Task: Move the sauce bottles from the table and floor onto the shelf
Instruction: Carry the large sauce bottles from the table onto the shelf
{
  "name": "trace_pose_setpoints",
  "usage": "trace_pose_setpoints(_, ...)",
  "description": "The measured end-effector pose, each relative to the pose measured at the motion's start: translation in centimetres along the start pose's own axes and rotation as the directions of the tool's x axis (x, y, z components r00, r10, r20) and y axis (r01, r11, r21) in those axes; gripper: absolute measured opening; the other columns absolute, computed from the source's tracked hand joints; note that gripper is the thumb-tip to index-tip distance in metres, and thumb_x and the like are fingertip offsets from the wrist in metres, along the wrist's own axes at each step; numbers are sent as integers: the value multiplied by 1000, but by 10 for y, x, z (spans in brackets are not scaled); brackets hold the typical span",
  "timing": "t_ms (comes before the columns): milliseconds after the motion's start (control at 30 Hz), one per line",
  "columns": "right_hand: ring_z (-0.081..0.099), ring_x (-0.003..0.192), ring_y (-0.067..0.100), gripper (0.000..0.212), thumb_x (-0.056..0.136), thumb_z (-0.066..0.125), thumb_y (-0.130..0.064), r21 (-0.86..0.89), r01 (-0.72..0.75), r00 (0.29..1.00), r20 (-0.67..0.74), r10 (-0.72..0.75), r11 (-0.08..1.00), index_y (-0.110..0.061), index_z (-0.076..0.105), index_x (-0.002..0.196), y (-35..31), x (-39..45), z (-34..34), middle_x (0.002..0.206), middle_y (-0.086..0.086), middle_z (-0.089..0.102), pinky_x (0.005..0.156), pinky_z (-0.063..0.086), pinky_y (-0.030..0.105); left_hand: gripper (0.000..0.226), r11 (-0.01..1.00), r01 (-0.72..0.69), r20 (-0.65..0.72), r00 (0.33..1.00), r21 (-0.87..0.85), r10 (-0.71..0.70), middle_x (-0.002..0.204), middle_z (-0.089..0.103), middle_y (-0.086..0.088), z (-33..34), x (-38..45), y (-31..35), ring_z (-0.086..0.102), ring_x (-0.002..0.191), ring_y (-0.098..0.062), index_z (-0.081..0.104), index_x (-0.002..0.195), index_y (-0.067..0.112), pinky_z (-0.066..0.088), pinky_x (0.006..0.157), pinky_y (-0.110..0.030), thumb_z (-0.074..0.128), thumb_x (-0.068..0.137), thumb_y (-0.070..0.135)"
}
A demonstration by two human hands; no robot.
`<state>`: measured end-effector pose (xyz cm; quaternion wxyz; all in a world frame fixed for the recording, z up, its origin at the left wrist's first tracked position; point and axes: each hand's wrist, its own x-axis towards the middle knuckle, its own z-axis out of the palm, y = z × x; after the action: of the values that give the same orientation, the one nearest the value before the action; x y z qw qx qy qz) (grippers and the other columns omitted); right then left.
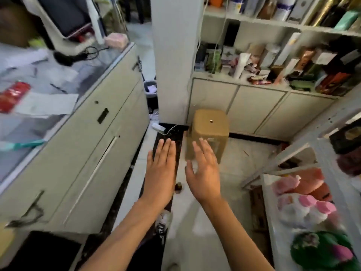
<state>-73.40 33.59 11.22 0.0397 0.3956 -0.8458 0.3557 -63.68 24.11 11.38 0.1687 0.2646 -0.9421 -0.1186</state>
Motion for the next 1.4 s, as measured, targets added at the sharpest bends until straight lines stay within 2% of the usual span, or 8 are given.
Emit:
trace_pose_setpoints(233,36,143,24,53,90,61,-16,169,132,968,188,-164,977,-10,50,142,-86,-63,42,151,10,45,118,29,38,70,967,249,-45,968,54,-247,157,28,-12,-48,-107,-52,16,147,-26,24,151,7,23,116,-53,46,84,4)
trace_pose_setpoints(367,38,141,22,51,91,61,-16,261,211,930,243,-276,942,-11,51,141,-139,-88,68,150,9,46,116,35,42,80,916,400,-132,911,45,-391,158,26,-12,-78,-151,-89,14,148,-26,17,152,8,24,116,-53,57,83,1)
trace_pose_setpoints(600,22,148,10,59,94,55,-16,462,406,738,343,-581,788,-19,39,150,-265,-123,127,160,3,31,120,21,29,60,811,574,-271,768,-112,-580,161,13,-6,-149,-237,-173,1,149,-16,10,154,13,13,121,-46,29,97,15)
trace_pose_setpoints(700,25,148,14,61,92,55,-16,508,460,665,346,-662,728,-18,37,151,-332,-139,154,160,5,32,119,21,30,63,757,640,-346,686,-133,-640,161,9,-2,-182,-276,-220,-3,149,-13,10,154,14,12,121,-44,37,97,8)
trace_pose_setpoints(900,26,147,12,60,92,54,-17,554,512,531,396,-749,656,-18,39,150,-469,-185,214,158,2,34,120,23,32,59,638,731,-435,506,-243,-745,162,12,-1,-245,-355,-319,-1,149,-11,14,154,15,12,121,-41,19,97,25)
trace_pose_setpoints(1033,27,147,12,59,93,53,-17,598,505,456,427,-781,623,-18,40,150,-540,-215,258,158,0,35,120,25,33,57,571,767,-443,421,-293,-792,161,16,-3,-268,-401,-384,2,149,-12,17,153,13,16,120,-44,33,99,10)
trace_pose_setpoints(1267,31,144,13,57,93,57,-13,588,445,453,502,-736,675,-15,42,148,-629,-237,325,155,2,39,119,26,32,51,497,785,-407,345,-369,-846,161,15,2,-303,-450,-486,-3,144,-1,16,154,15,9,120,-28,28,105,19)
trace_pose_setpoints(1400,29,145,12,57,95,56,-14,564,392,457,567,-686,727,-15,40,150,-660,-228,363,156,2,39,116,18,18,49,415,763,-354,259,-495,-899,159,23,-4,-308,-460,-542,12,148,-15,24,152,11,15,119,-28,34,104,14)
